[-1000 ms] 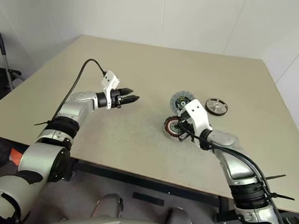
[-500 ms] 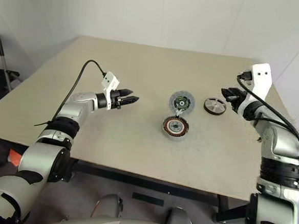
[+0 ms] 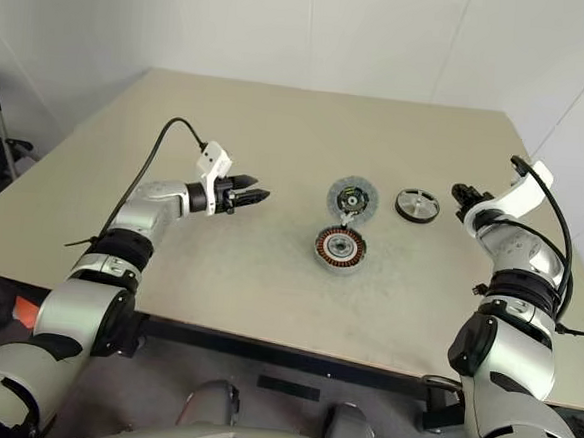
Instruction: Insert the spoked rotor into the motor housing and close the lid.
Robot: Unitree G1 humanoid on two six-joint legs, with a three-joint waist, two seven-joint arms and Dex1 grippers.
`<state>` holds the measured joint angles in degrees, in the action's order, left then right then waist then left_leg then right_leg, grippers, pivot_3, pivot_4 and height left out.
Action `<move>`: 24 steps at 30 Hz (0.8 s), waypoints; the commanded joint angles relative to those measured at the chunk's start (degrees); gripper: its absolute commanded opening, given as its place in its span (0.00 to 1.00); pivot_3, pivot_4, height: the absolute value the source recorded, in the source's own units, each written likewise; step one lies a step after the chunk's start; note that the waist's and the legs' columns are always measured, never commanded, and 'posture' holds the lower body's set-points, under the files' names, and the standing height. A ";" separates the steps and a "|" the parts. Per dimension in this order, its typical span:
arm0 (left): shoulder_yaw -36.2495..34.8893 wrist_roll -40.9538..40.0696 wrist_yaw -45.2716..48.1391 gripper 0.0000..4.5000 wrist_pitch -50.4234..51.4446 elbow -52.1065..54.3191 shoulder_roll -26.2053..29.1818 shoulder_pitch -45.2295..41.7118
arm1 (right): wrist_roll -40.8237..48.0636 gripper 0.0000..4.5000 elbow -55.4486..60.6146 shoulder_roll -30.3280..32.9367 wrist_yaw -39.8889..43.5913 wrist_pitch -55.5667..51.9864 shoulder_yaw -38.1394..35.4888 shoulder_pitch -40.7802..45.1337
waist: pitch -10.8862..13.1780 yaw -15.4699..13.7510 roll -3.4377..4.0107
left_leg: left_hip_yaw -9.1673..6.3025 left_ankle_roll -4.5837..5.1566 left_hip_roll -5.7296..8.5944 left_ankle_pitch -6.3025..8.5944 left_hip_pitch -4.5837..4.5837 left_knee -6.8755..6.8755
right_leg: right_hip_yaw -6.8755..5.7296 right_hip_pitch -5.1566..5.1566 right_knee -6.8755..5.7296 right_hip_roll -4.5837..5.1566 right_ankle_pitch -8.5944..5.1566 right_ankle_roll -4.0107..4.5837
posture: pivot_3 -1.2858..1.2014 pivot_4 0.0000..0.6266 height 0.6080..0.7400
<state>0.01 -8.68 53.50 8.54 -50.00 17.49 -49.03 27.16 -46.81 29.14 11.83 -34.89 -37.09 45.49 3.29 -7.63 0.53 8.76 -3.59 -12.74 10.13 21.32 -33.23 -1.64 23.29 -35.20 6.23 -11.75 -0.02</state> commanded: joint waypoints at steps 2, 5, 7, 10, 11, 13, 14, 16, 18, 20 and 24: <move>-0.37 -0.03 0.01 0.62 -1.17 2.31 0.66 -0.40 | 4.31 0.42 0.57 -0.87 -1.66 -1.64 -2.60 1.04 | 0.00 0.01 0.00 | 0.00 -0.02 0.00 -0.01 -0.01 -0.04 | 0.00 0.00 -0.04 0.00 0.00 0.00 | 0.52 0.00 1.00; -0.12 0.31 -0.19 0.62 -1.65 2.13 0.63 -0.48 | 5.50 0.42 0.94 -1.57 -2.22 -2.46 -2.96 0.41 | 0.00 0.00 0.00 | 0.00 -0.03 -0.01 -0.02 -0.02 -0.05 | 0.00 0.00 -0.09 0.00 0.00 0.00 | 0.52 0.00 1.00; 0.44 0.90 -0.08 0.62 -2.30 2.32 0.80 -0.57 | 6.37 0.42 3.28 -2.82 -3.29 -3.74 -2.88 -0.62 | 0.00 -0.01 0.00 | 0.00 -0.04 -0.02 -0.02 -0.02 -0.05 | 0.00 0.00 -0.09 0.00 0.00 0.00 | 0.52 0.00 1.00; 0.35 0.89 -0.06 0.62 -2.26 2.33 0.72 -0.95 | 7.36 0.42 6.04 -4.21 -4.53 -5.25 -2.76 -2.01 | 0.00 -0.01 0.00 | 0.00 -0.04 -0.04 -0.02 -0.01 -0.04 | -0.01 0.01 -0.07 0.00 0.00 0.00 | 0.52 0.00 1.00; 0.29 0.91 -0.08 0.62 -2.27 2.22 0.69 -1.06 | 7.55 0.42 6.51 -4.50 -4.79 -5.47 -2.78 -2.37 | 0.00 -0.02 0.00 | 0.00 -0.04 -0.04 -0.02 -0.01 -0.03 | -0.01 0.02 -0.07 0.00 0.00 0.01 | 0.52 0.00 1.00; 0.26 0.97 -0.10 0.62 -2.39 2.07 0.66 -1.12 | 7.79 0.42 7.45 -4.96 -5.23 -6.04 -2.52 -3.07 | 0.00 -0.01 0.01 | 0.00 -0.04 -0.04 -0.02 0.00 -0.03 | -0.01 0.02 -0.06 0.00 -0.01 0.01 | 0.52 0.00 1.00; 0.26 1.00 -0.12 0.62 -2.44 2.05 0.66 -1.12 | 7.76 0.42 7.98 -5.13 -5.38 -6.30 -2.18 -3.44 | 0.00 -0.01 0.01 | 0.00 -0.04 -0.04 -0.02 -0.01 -0.03 | -0.01 0.02 -0.06 0.00 -0.01 0.01 | 0.52 0.00 1.00; 0.23 1.00 -0.07 0.62 -2.42 2.12 0.70 -1.07 | 7.99 0.42 8.82 -5.46 -5.79 -6.79 -1.94 -4.07 | 0.00 0.00 0.01 | 0.00 -0.04 -0.04 -0.02 -0.01 -0.03 | -0.01 0.02 -0.05 0.00 -0.01 0.00 | 0.52 0.00 1.00; 0.21 1.01 -0.05 0.62 -2.43 2.11 0.73 -1.05 | 8.28 0.42 9.73 -5.82 -6.09 -7.29 -1.88 -4.64 | 0.00 0.01 0.01 | 0.00 -0.05 -0.04 -0.02 -0.02 -0.02 | 0.00 0.01 -0.06 0.00 -0.01 0.00 | 0.52 0.00 1.00; 0.17 1.03 -0.08 0.62 -2.52 1.99 0.79 -1.07 | 8.83 0.42 11.22 -6.43 -5.99 -8.38 -1.69 -5.20 | 0.01 0.01 0.01 | 0.00 -0.05 -0.05 -0.02 -0.02 0.00 | 0.00 0.01 -0.05 0.00 -0.01 0.00 | 0.52 0.00 1.00; 0.08 1.10 -0.26 0.62 -2.76 1.63 0.87 -1.18 | 10.41 0.42 13.81 -7.80 -5.80 -10.55 -1.79 -5.53 | 0.01 0.07 0.01 | 0.00 -0.05 -0.05 -0.02 -0.01 0.03 | 0.00 0.02 -0.02 -0.01 -0.01 0.00 | 0.52 0.00 1.00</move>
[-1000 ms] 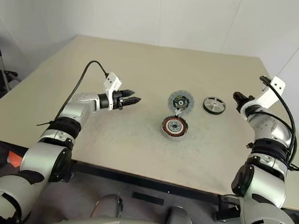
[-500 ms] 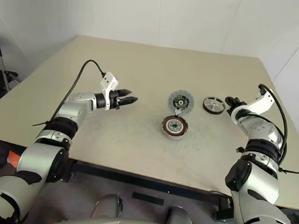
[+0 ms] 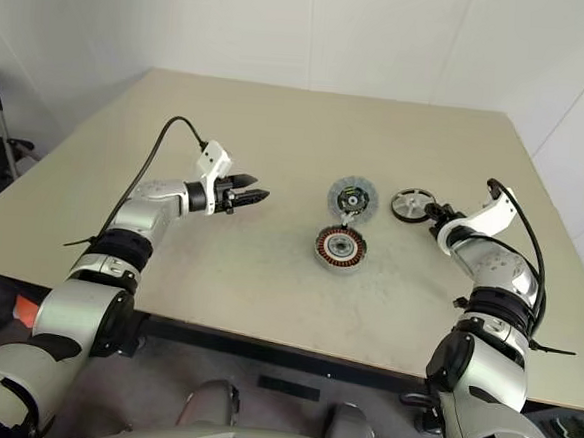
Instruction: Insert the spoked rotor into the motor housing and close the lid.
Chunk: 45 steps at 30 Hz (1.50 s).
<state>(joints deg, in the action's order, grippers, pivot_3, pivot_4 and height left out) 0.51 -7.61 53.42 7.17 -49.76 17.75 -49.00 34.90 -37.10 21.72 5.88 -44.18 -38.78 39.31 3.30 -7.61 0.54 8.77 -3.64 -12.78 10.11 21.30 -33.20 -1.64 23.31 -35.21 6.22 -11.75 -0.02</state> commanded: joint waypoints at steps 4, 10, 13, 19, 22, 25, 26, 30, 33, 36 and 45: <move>-0.57 0.08 -0.51 0.62 -1.80 0.85 0.71 -1.37 | 4.58 0.42 5.63 -1.89 -0.21 -3.02 -0.61 0.71 | 0.00 0.14 0.00 | 0.00 -0.01 -0.01 0.00 -0.02 0.03 | 0.00 0.00 0.01 -0.01 0.00 0.00 | 0.52 0.00 1.00; -0.65 0.09 -0.70 0.62 -2.09 0.78 0.85 -1.17 | 5.28 0.07 6.07 -1.25 -1.01 -2.96 -0.41 0.76 | 0.00 0.11 -0.01 | 0.01 -0.01 -0.02 0.00 -0.10 0.06 | 0.00 -0.08 0.05 0.00 0.00 0.00 | 0.52 0.00 1.00; -0.55 0.12 -0.79 0.62 -2.26 0.75 0.89 -1.12 | 5.05 0.07 5.79 -0.61 -2.12 -2.12 -0.56 1.06 | 0.00 0.10 -0.01 | 0.01 -0.03 0.03 -0.01 -0.08 0.07 | 0.00 -0.09 0.08 0.04 0.00 0.00 | 0.52 0.00 1.00; -0.26 0.21 -0.68 0.62 -2.45 0.72 0.59 -0.93 | 12.18 0.07 9.05 -1.02 -2.55 -2.82 -5.50 2.66 | 0.00 0.02 -0.01 | 0.00 -0.03 0.04 -0.01 -0.05 0.11 | -0.01 -0.09 0.14 0.05 0.00 -0.01 | 0.52 0.00 1.00; -0.11 0.27 -0.56 0.62 -2.52 0.65 0.41 -0.92 | 18.87 0.07 13.15 -2.35 -2.83 -5.72 -8.52 3.28 | 0.02 0.22 0.02 | 0.01 -0.01 0.05 0.00 0.06 0.15 | 0.00 -0.01 0.23 0.04 0.00 -0.01 | 0.52 0.00 1.00; 0.01 0.36 -0.44 0.62 -2.61 0.51 0.27 -0.99 | 26.92 0.07 18.05 -3.70 -2.87 -9.92 -10.50 2.84 | 0.02 0.41 0.02 | 0.01 0.01 0.01 0.01 0.06 0.25 | -0.02 0.01 0.34 -0.02 0.00 -0.01 | 0.52 0.00 1.00; 0.05 0.41 -0.41 0.62 -2.66 0.44 0.24 -1.02 | 29.00 0.07 19.71 -4.03 -3.03 -11.11 -10.56 2.38 | 0.02 0.46 0.02 | 0.01 0.01 0.00 0.02 0.05 0.28 | -0.02 0.01 0.37 -0.03 0.00 -0.01 | 0.52 0.00 1.00; 0.23 0.60 -0.38 0.62 -2.86 0.21 0.10 -0.99 | 38.12 0.07 27.03 -5.78 -4.03 -17.28 -8.74 -0.99 | 0.02 0.33 0.02 | 0.01 0.01 -0.01 0.02 0.03 0.35 | -0.04 0.01 0.41 -0.03 0.00 -0.01 | 0.52 0.00 1.00; 0.34 0.79 -0.39 0.62 -3.06 0.03 0.06 -0.90 | 45.08 0.07 32.25 -7.18 -6.29 -21.89 -5.87 -5.09 | 0.02 0.23 0.02 | 0.01 0.01 0.01 0.01 0.02 0.37 | -0.04 -0.01 0.43 -0.02 0.00 -0.01 | 0.52 0.00 1.00; 0.27 0.94 -0.37 0.62 -3.09 -0.07 0.07 -0.78 | 52.08 0.07 36.18 -7.48 -9.53 -23.86 -3.13 -9.74 | 0.02 0.05 0.03 | 0.01 -0.01 0.01 0.01 0.02 0.39 | -0.04 -0.02 0.45 -0.01 0.00 -0.01 | 0.52 0.00 1.00; 0.24 1.21 -0.25 0.62 -3.25 -0.33 -0.12 -0.54 | 68.19 0.07 43.51 -5.36 -18.40 -19.58 7.06 -21.73 | 0.02 -0.09 0.03 | 0.01 -0.05 0.02 -0.01 0.00 0.47 | -0.04 -0.02 0.48 0.01 -0.04 -0.07 | 0.52 0.00 1.00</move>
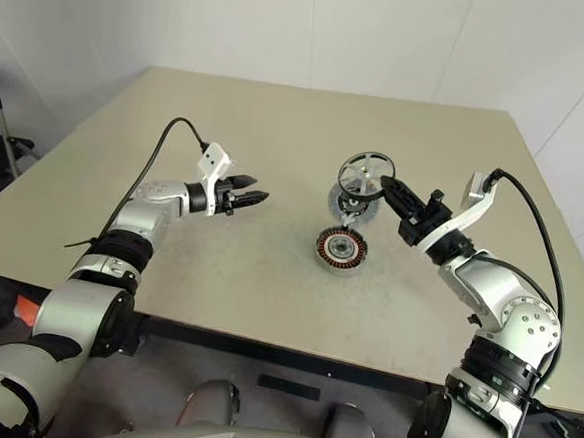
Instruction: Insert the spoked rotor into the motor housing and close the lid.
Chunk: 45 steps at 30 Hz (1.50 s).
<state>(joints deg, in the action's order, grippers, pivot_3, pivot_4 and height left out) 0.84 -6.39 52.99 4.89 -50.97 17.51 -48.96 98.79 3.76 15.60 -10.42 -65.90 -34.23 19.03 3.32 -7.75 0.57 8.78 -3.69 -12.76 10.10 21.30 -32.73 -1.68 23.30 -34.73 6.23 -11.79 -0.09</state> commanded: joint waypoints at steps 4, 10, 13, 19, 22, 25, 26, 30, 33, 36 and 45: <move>-0.10 0.09 0.17 0.62 -1.19 0.61 0.13 -0.75 | 4.56 0.07 2.15 1.25 -3.58 5.08 6.38 -4.99 | 0.00 0.08 0.00 | 0.00 -0.03 0.00 -0.01 0.01 0.01 | 0.00 0.01 0.00 0.00 -0.02 -0.04 | 0.52 0.00 1.00; -0.13 0.09 0.36 0.62 -1.04 0.95 0.49 -0.53 | 1.82 0.07 0.47 1.65 -2.39 7.77 10.18 -8.07 | 0.00 0.11 0.00 | -0.02 -0.04 0.01 -0.01 0.06 0.01 | -0.02 0.03 0.01 0.01 -0.05 -0.10 | 0.52 0.00 1.00; -0.18 0.11 0.42 0.62 -0.91 1.09 0.71 -0.45 | 2.01 0.07 0.76 2.30 -1.80 8.24 11.30 -9.04 | 0.00 0.10 0.00 | -0.03 -0.02 0.02 0.00 0.11 0.01 | -0.03 0.03 0.02 0.01 -0.09 -0.16 | 0.52 0.00 1.00; -0.18 0.16 0.42 0.62 -0.85 1.02 0.90 -0.72 | 1.96 0.07 0.02 3.38 -2.43 8.68 13.27 -10.96 | 0.00 0.08 -0.01 | -0.05 -0.02 0.03 0.00 0.14 0.01 | -0.04 0.04 0.02 0.01 -0.09 -0.17 | 0.52 0.00 1.00; -0.17 0.21 0.51 0.62 -0.93 0.92 1.04 -0.78 | 1.78 0.07 0.09 3.29 -1.84 9.04 13.92 -11.59 | 0.00 0.09 -0.01 | -0.06 -0.02 0.03 0.00 0.14 0.01 | -0.04 0.04 0.02 0.02 -0.10 -0.18 | 0.52 0.00 1.00; -0.07 0.30 0.61 0.62 -0.95 0.81 1.06 -0.90 | 1.98 0.07 0.54 3.32 -1.93 9.14 14.49 -12.40 | 0.00 0.07 -0.01 | -0.07 -0.02 0.03 0.00 0.15 0.01 | -0.06 0.04 0.02 0.02 -0.10 -0.18 | 0.52 0.00 1.00; -0.06 0.32 0.62 0.62 -0.95 0.70 1.03 -1.02 | 1.96 0.07 0.68 3.24 -1.99 9.32 14.64 -12.69 | 0.00 0.07 -0.01 | -0.07 -0.02 0.03 0.00 0.16 0.01 | -0.07 0.04 0.02 0.02 -0.10 -0.18 | 0.52 0.00 1.00; -0.05 0.36 0.64 0.62 -1.03 0.55 1.05 -1.28 | 1.54 0.07 0.51 3.34 -2.30 10.19 14.99 -13.49 | 0.00 0.09 -0.01 | -0.08 -0.02 0.03 0.00 0.17 0.01 | -0.07 0.04 0.02 0.02 -0.10 -0.19 | 0.52 0.00 1.00; -0.06 0.34 0.58 0.62 -1.02 0.59 1.20 -1.28 | 0.83 0.07 -0.57 3.79 -1.78 10.16 15.13 -13.79 | 0.00 0.07 -0.01 | -0.08 -0.02 0.03 0.00 0.16 0.01 | -0.08 0.03 0.01 0.02 -0.10 -0.19 | 0.52 0.00 1.00; -0.01 0.30 0.52 0.62 -0.95 0.67 1.28 -1.25 | 0.17 0.07 -1.16 3.91 -1.16 10.33 15.24 -14.09 | 0.00 0.07 -0.01 | -0.08 -0.01 0.04 0.00 0.17 0.01 | -0.08 0.03 0.01 0.03 -0.10 -0.19 | 0.52 0.00 1.00; 0.06 0.21 0.50 0.62 -0.89 0.79 1.21 -1.28 | -6.20 0.65 -2.06 5.45 6.10 13.59 13.26 -9.43 | -0.01 0.14 -0.02 | -0.09 -0.02 0.04 0.00 0.16 -0.04 | -0.08 -0.01 0.00 0.04 -0.10 -0.19 | 0.52 0.00 1.00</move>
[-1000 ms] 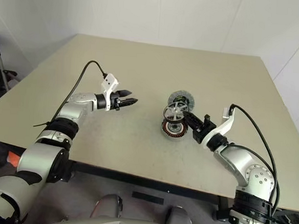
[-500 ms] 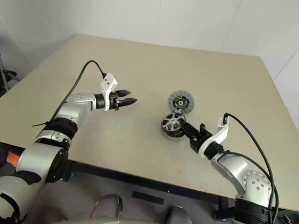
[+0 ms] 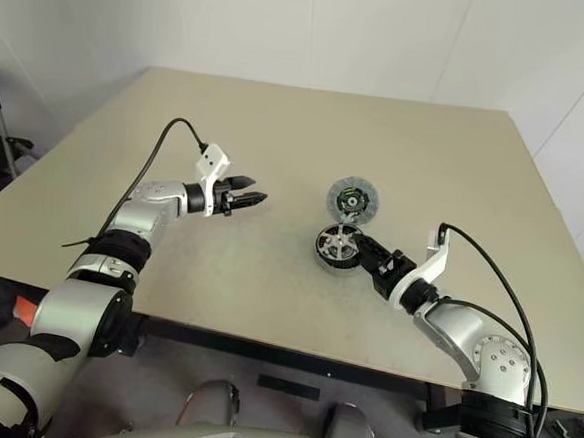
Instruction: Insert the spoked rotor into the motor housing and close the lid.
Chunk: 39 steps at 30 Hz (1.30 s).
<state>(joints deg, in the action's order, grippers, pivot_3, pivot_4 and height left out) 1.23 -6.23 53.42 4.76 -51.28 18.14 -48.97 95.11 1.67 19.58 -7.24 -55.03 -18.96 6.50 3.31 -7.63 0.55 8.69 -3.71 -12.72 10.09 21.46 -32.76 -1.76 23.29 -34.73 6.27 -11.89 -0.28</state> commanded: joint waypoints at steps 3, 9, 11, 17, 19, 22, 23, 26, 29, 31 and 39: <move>-0.20 0.02 0.06 0.62 -0.75 1.11 0.47 -1.32 | -3.83 0.65 -0.32 2.43 5.06 3.63 -3.05 5.77 | 0.00 -0.04 0.00 | 0.00 -0.06 0.01 -0.04 0.00 -0.02 | -0.01 0.01 -0.02 0.02 0.01 0.00 | 0.52 0.00 1.00; 0.01 -0.05 0.30 0.62 -0.79 1.01 0.42 -1.40 | -4.21 0.65 0.26 4.80 5.62 2.77 -3.85 8.63 | 0.00 -0.13 0.00 | 0.00 -0.01 0.00 -0.01 0.04 -0.01 | -0.02 0.01 -0.02 -0.01 0.01 0.01 | 0.52 0.00 1.00; 0.06 -0.02 0.32 0.62 -0.86 0.86 0.39 -1.52 | -4.99 0.65 0.45 5.28 6.54 2.72 -3.60 8.76 | 0.00 -0.15 0.00 | 0.00 0.02 -0.01 0.01 0.06 -0.01 | -0.02 0.01 -0.01 -0.01 0.01 0.01 | 0.52 0.00 1.00; 0.14 0.10 0.27 0.62 -1.08 0.40 0.36 -1.81 | -22.73 0.65 3.61 13.36 17.18 4.60 2.61 7.37 | 0.00 -0.48 0.00 | -0.01 0.03 0.02 0.01 0.08 -0.07 | -0.02 -0.01 -0.02 0.02 0.01 0.01 | 0.52 0.00 1.00; 0.16 0.15 0.24 0.62 -1.22 0.17 0.32 -1.96 | -34.47 0.65 4.27 18.48 23.54 9.69 7.60 6.40 | 0.00 -0.78 0.00 | -0.01 0.02 0.01 0.01 0.06 -0.08 | -0.02 -0.02 -0.02 0.01 0.01 0.00 | 0.52 0.00 1.00; 0.16 0.17 0.13 0.62 -1.48 -0.15 0.19 -2.17 | -46.15 0.56 2.17 22.30 30.20 16.67 11.85 5.80 | 0.01 -1.04 -0.01 | -0.01 0.02 -0.01 0.01 0.07 -0.09 | -0.02 -0.02 -0.02 0.01 0.00 -0.02 | 0.52 0.00 1.00; 0.14 0.15 0.10 0.62 -1.58 -0.25 0.14 -2.22 | -48.44 0.52 1.42 22.68 32.43 18.15 12.69 5.86 | 0.01 -1.04 -0.01 | -0.01 0.02 0.00 0.01 0.07 -0.09 | -0.02 -0.02 -0.02 0.01 0.00 -0.03 | 0.52 0.00 1.00; 0.12 0.16 -0.02 0.62 -1.91 -0.52 0.08 -2.27 | -51.24 0.29 0.91 21.18 36.00 19.51 13.06 5.78 | 0.01 -1.02 -0.02 | -0.01 0.04 -0.01 0.02 0.07 -0.09 | -0.02 -0.01 -0.02 0.00 0.00 -0.03 | 0.52 0.00 1.00; 0.00 0.10 -0.07 0.62 -2.05 -0.46 0.29 -1.85 | -52.46 0.06 1.57 19.73 38.36 18.96 12.92 6.23 | 0.01 -1.03 -0.02 | -0.01 0.07 0.00 0.03 0.07 -0.11 | -0.01 -0.01 -0.03 0.00 0.01 -0.01 | 0.52 0.00 1.00; -0.04 0.08 -0.09 0.62 -2.11 -0.38 0.39 -1.60 | -53.37 0.00 2.93 19.14 39.77 18.42 13.41 6.18 | 0.01 -1.04 -0.02 | -0.01 0.10 0.00 0.05 0.09 -0.18 | -0.01 -0.01 -0.05 0.01 0.01 0.00 | 0.52 0.00 1.00; -0.22 -0.13 -0.27 0.62 -1.84 0.11 0.57 -1.06 | -54.85 0.00 5.80 16.87 39.74 14.88 12.92 5.46 | 0.01 -1.03 -0.02 | -0.01 0.11 -0.01 0.05 0.02 -0.24 | 0.03 -0.04 -0.15 0.01 0.02 0.02 | 0.52 0.00 1.00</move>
<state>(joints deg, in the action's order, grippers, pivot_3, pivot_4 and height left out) 1.74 -6.22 53.28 3.70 -52.61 18.06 -49.24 40.59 5.10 36.37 32.33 -39.58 -5.26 12.02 3.32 -8.66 0.54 8.68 -3.60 -12.73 10.14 21.48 -33.01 -1.73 23.24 -34.88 6.28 -11.87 -0.26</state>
